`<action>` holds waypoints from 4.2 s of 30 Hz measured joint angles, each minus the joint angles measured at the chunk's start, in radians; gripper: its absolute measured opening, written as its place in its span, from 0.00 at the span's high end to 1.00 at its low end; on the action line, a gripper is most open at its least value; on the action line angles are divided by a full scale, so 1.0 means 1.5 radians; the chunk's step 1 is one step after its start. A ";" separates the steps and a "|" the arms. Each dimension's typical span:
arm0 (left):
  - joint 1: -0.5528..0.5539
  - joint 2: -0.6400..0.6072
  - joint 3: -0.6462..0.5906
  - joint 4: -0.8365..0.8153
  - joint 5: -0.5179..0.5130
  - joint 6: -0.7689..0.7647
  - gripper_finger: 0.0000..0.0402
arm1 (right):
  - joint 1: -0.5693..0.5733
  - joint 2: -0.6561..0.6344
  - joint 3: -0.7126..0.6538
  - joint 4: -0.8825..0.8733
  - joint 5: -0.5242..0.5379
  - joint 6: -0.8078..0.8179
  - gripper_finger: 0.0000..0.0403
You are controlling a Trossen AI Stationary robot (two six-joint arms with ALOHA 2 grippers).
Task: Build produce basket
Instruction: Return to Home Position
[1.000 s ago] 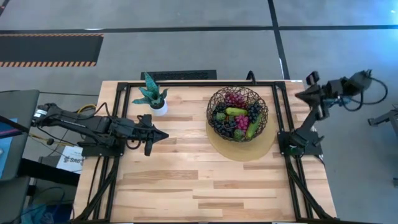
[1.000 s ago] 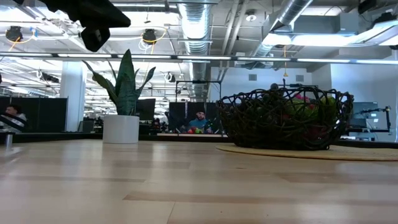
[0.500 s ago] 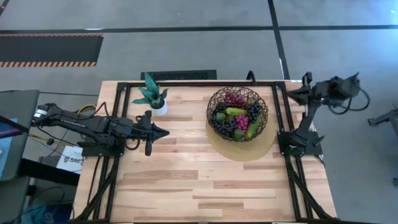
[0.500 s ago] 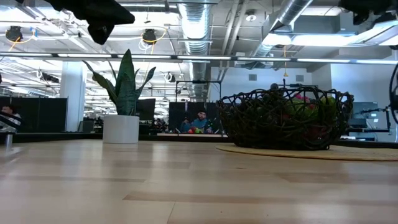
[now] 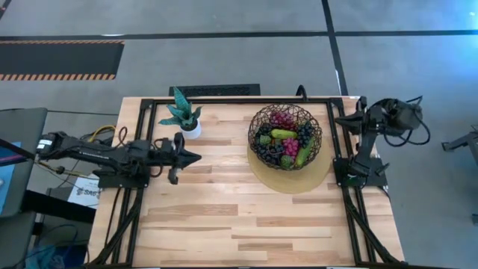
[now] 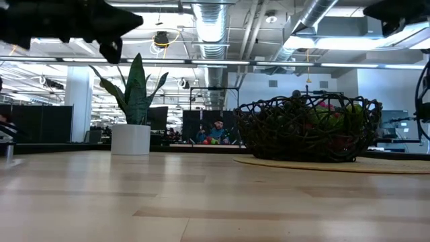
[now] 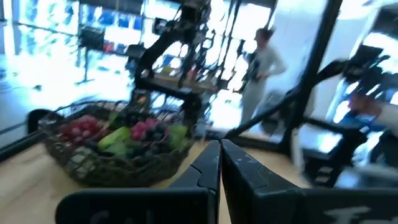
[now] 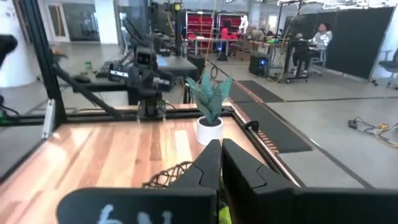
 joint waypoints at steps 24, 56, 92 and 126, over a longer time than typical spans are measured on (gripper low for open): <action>0.039 -0.006 -0.126 0.123 0.030 -0.016 1.00 | -0.001 0.000 0.000 0.173 -0.116 -0.145 0.92; 0.129 -0.036 -0.128 0.206 0.297 0.009 1.00 | -0.001 0.000 -0.013 0.260 -0.116 -0.110 0.92; 0.117 -0.452 -0.129 -0.356 0.103 0.046 1.00 | -0.001 0.001 -0.022 0.281 -0.128 -0.135 0.92; 0.117 -0.450 -0.129 -0.367 0.053 0.108 1.00 | -0.001 0.000 -0.022 0.312 -0.127 -0.152 0.92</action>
